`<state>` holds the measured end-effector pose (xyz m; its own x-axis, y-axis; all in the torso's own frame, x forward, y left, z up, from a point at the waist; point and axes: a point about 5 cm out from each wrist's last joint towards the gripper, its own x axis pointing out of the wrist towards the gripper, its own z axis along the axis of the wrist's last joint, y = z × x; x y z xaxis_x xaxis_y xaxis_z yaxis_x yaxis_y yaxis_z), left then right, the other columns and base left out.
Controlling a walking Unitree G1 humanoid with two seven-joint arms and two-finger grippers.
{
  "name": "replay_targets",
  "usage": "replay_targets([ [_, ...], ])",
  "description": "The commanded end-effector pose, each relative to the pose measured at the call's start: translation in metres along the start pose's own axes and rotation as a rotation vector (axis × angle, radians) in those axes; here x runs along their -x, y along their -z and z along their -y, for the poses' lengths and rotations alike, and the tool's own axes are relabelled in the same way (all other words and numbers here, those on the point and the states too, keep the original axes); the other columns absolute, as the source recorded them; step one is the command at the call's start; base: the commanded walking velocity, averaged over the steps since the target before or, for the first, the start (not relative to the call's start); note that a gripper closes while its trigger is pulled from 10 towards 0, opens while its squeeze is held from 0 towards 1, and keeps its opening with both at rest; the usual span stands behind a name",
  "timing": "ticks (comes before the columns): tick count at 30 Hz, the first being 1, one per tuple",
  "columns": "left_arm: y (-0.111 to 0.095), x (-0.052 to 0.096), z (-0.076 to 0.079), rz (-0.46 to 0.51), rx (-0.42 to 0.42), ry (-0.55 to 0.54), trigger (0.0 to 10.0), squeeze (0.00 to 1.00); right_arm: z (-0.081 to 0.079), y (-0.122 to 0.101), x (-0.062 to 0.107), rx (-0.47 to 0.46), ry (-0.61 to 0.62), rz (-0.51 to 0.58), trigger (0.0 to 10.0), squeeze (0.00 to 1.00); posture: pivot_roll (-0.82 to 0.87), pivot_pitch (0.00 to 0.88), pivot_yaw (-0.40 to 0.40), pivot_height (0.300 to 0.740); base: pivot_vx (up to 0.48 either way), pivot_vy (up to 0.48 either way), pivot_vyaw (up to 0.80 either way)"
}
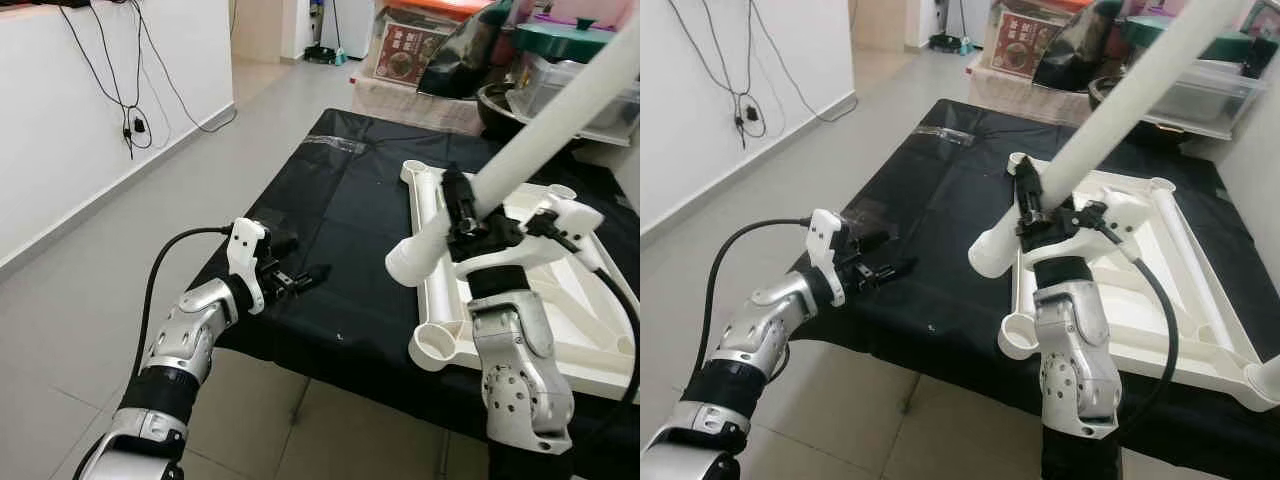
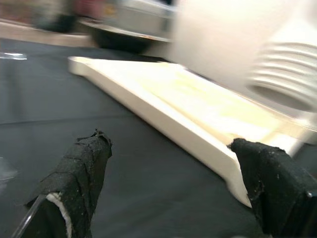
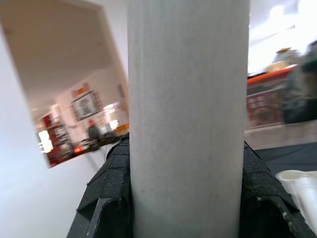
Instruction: Building children table
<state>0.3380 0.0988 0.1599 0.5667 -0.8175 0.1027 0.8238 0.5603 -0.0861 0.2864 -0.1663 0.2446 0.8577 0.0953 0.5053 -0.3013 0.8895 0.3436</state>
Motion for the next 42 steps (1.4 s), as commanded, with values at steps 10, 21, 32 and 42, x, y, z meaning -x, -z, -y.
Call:
replay_targets([
  [10,0.005,-0.006,0.033,-0.088,0.007,0.336,10.0,0.00,-0.045,0.014,-0.013,-0.046,-0.243,-0.083,0.0,0.00,0.13,0.000,-0.098,0.740,0.000,0.000,0.00],
  [21,-0.002,-0.009,0.029,-0.087,-0.035,0.314,10.0,0.00,-0.070,0.029,-0.002,-0.077,-0.372,-0.164,0.0,0.00,0.13,0.000,-0.096,0.740,0.000,0.000,0.00],
  [32,-0.008,-0.013,0.039,-0.069,-0.028,0.376,10.0,0.00,-0.074,0.041,0.007,-0.069,-0.428,-0.226,0.0,0.00,0.13,0.000,-0.097,0.740,0.000,0.000,0.00],
  [42,-0.005,-0.014,0.043,-0.082,-0.033,0.403,5.1,0.00,-0.073,0.045,0.009,-0.057,-0.425,-0.240,0.0,0.00,0.13,0.000,-0.098,0.740,0.000,0.000,0.00],
])
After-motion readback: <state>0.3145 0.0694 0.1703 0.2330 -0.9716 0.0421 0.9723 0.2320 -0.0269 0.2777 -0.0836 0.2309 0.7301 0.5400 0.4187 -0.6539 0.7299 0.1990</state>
